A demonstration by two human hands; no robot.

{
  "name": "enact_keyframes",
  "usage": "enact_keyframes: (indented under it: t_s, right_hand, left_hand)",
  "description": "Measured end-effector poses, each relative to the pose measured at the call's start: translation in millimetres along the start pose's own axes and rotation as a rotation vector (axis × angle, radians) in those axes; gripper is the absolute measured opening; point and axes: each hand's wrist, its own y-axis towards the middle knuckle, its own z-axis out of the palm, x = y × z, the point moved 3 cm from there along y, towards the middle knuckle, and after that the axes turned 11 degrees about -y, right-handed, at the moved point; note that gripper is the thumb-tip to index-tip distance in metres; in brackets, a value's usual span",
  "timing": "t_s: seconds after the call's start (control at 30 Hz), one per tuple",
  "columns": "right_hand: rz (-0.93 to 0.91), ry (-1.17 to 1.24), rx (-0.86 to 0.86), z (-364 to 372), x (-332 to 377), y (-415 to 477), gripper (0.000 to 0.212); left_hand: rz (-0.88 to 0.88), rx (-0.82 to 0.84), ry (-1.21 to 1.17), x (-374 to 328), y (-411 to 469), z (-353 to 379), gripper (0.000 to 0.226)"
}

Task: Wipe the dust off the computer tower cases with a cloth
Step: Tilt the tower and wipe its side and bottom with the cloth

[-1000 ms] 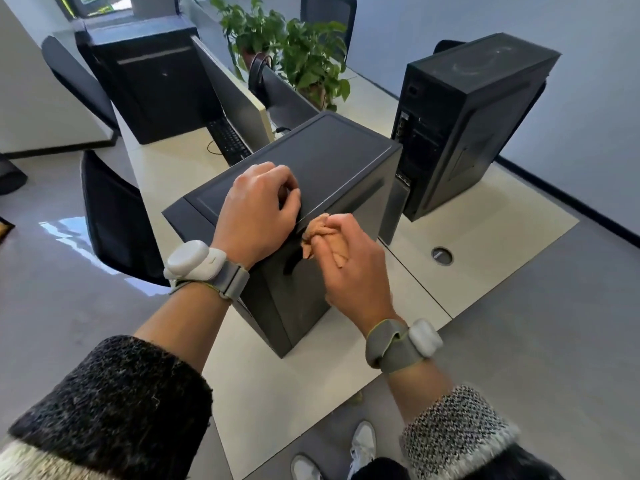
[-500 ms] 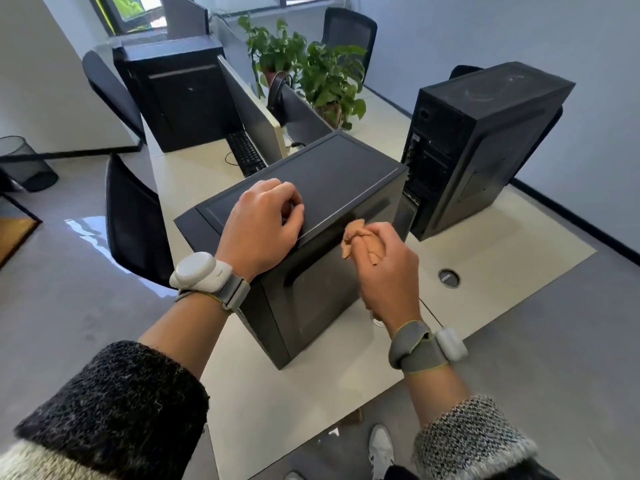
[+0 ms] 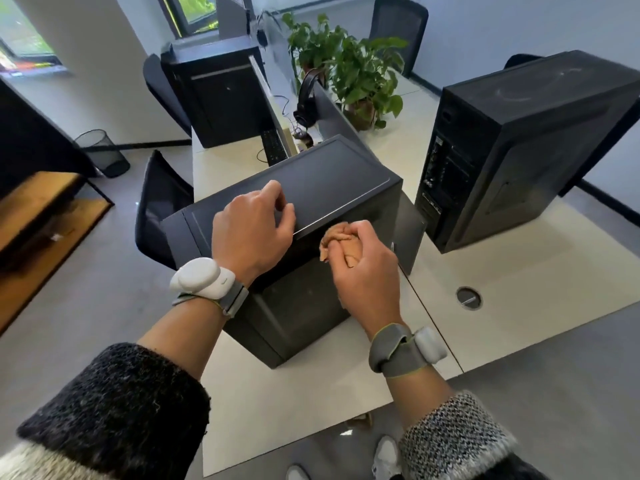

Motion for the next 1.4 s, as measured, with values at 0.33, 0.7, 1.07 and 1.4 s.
enact_keyframes:
  t_s: [0.33, 0.7, 1.07, 1.4]
  right_hand:
    - [-0.012, 0.032, 0.032, -9, -18, 18, 0.017]
    - [-0.005, -0.012, -0.084, -27, -36, 36, 0.014]
    - [0.107, 0.065, -0.135, -33, -53, 57, 0.015]
    - [0.046, 0.08, -0.23, -36, -51, 61, 0.01]
  left_hand:
    - [-0.081, 0.01, 0.126, 0, 1, 1, 0.021]
    - [-0.055, 0.017, 0.124, 1, -2, 1, 0.021]
    - [-0.044, -0.003, 0.101, 8, -2, 5, 0.021]
    - [-0.03, -0.023, 0.126, 6, -4, 3, 0.02]
